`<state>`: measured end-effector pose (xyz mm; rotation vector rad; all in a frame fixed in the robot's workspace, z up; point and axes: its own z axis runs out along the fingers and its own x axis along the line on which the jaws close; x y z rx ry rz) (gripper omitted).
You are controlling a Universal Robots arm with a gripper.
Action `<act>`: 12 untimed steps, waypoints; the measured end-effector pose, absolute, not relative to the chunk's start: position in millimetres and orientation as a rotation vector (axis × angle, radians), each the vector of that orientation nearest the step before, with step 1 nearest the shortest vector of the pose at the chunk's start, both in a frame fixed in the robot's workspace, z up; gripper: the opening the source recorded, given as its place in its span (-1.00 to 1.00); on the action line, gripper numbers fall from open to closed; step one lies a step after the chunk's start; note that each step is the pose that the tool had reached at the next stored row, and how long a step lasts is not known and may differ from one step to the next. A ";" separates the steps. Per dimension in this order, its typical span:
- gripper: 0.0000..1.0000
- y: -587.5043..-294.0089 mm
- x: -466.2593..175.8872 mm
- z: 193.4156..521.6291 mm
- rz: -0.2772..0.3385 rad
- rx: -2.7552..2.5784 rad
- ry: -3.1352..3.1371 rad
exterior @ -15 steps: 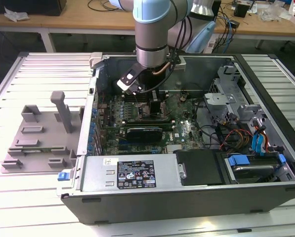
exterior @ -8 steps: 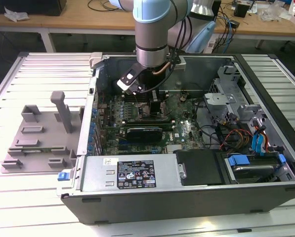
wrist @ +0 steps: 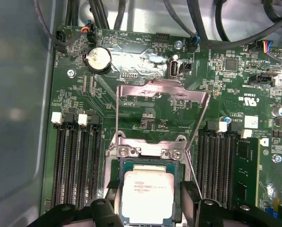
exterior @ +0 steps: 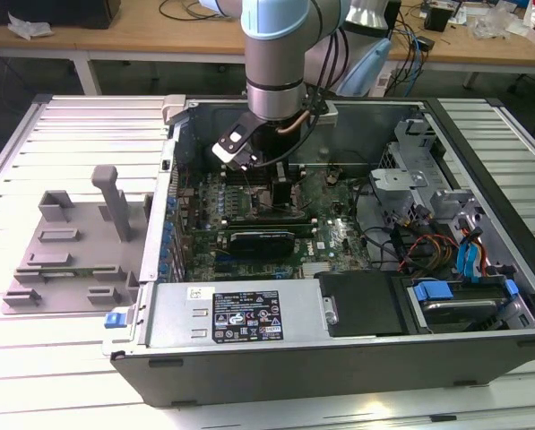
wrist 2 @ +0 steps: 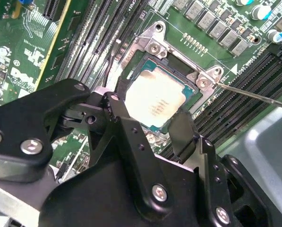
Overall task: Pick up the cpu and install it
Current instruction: 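Place the cpu into insertion slot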
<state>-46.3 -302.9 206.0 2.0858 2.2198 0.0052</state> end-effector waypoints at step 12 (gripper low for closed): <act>-0.77 -302.9 -46.3 212.3 0.005 2.085 2.221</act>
